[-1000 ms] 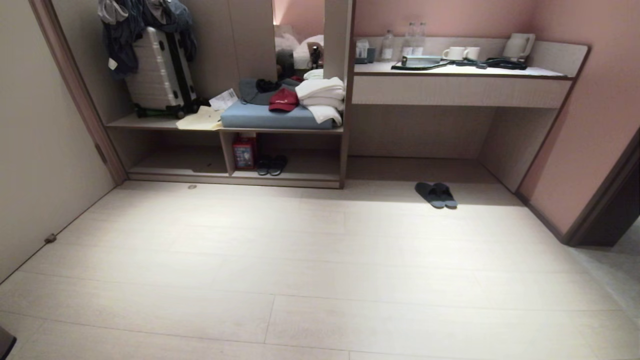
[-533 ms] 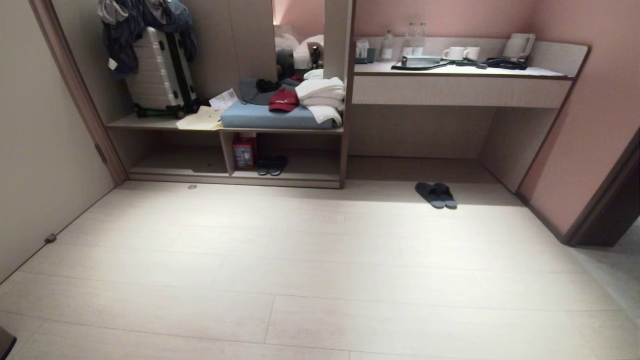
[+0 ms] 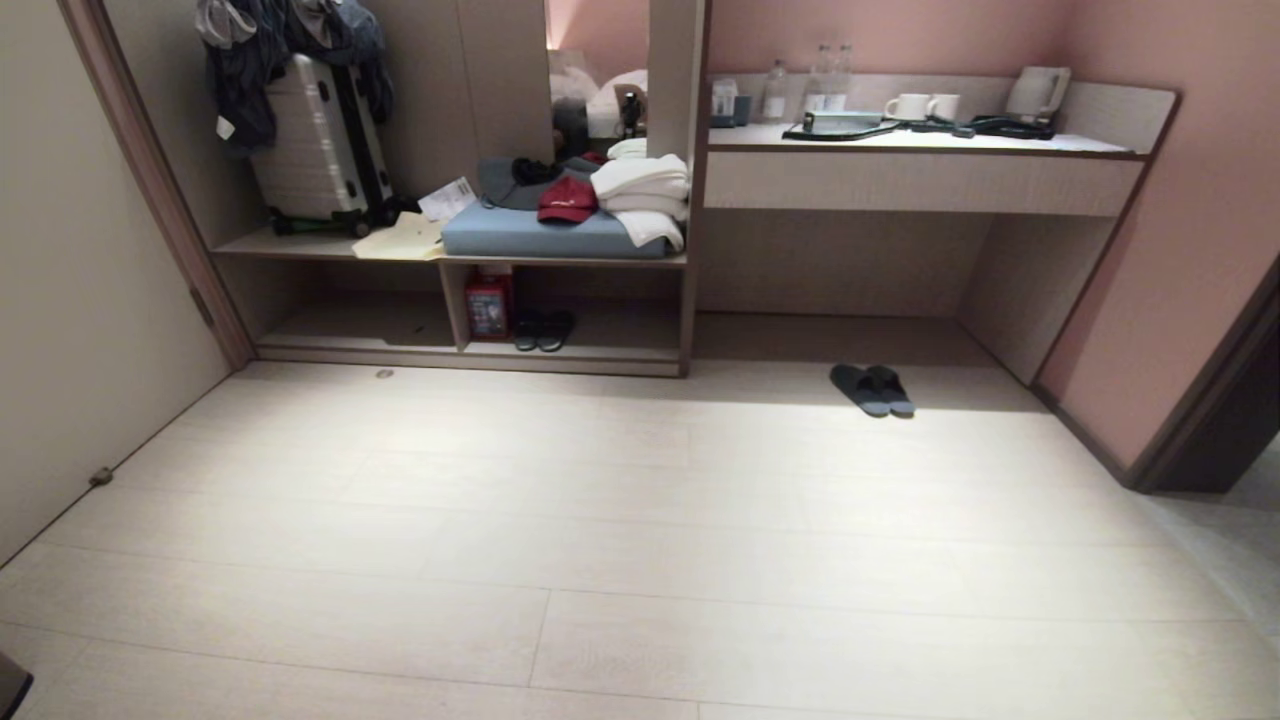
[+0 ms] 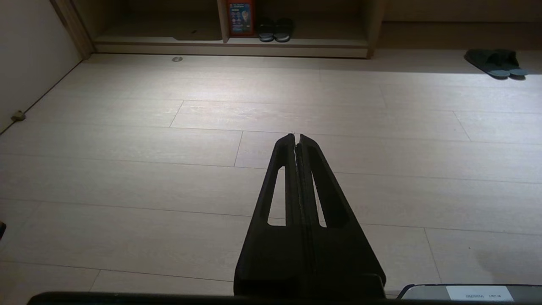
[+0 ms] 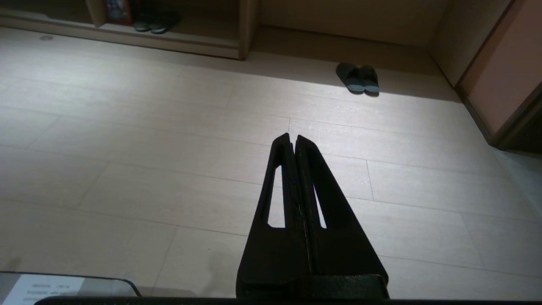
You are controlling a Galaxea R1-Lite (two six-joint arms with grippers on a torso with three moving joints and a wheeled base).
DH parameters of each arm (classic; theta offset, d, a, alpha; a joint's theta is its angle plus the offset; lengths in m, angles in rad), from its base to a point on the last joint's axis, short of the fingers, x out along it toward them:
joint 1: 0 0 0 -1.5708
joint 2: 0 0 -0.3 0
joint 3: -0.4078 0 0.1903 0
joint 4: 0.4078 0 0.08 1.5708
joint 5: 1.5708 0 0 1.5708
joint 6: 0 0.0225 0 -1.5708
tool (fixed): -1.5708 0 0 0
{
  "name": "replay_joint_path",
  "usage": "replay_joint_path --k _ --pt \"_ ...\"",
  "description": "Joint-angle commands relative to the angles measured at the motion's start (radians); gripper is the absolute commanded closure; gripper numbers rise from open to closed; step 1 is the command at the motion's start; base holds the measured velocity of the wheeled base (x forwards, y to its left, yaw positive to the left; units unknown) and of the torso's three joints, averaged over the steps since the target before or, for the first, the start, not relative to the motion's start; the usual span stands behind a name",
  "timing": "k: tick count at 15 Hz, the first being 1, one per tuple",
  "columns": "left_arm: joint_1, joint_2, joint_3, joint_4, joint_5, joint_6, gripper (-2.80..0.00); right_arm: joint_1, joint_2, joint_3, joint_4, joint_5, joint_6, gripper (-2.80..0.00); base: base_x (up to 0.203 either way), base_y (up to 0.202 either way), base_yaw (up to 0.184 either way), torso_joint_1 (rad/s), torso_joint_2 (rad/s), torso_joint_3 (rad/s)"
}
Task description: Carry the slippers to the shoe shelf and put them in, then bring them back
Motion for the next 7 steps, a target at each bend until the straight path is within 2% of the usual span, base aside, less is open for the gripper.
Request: replay_joint_path --k 1,7 --pt "0.000 0.001 0.002 0.000 -0.002 0.002 0.00 0.000 -0.002 0.000 0.000 0.001 0.000 0.00 0.000 0.000 0.000 0.000 0.00 0.000" --pt "0.000 0.001 0.002 0.000 -0.002 0.002 0.00 0.000 -0.002 0.000 -0.001 0.002 -0.002 0.00 0.000 0.000 0.000 0.000 0.00 0.000"
